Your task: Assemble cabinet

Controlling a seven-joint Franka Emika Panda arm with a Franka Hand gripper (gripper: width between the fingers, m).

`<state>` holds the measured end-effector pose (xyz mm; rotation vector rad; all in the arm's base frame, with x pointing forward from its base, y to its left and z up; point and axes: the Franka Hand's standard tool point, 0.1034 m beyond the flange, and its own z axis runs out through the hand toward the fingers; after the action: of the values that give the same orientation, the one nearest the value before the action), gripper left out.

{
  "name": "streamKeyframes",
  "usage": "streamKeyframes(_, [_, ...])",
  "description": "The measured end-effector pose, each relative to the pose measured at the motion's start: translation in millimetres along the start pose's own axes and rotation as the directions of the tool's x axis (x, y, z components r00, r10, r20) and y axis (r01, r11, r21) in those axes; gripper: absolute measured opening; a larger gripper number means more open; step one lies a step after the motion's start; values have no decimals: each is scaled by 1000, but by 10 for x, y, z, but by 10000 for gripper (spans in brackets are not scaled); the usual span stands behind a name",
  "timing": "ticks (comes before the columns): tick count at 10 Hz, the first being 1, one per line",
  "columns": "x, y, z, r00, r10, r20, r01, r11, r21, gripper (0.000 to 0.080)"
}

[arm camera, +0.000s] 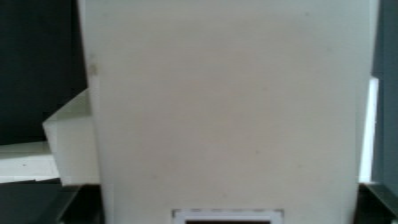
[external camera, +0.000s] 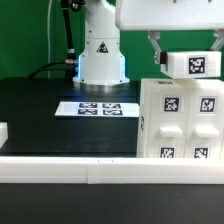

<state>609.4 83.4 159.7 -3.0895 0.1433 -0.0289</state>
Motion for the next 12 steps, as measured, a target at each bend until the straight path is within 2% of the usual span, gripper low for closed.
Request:
streamKeyframes(3, [0,-3,0,999,36,0,-36,999,1,560])
streamKeyframes(6, [-4,-27,4,937,348,5,-348,937,11,560])
streamKeyframes(9, [-10,-63,5,742,671,17,-671,742,15,560])
streamKeyframes(12, [-4,-70,15,429,903,20,-903,429,15,560])
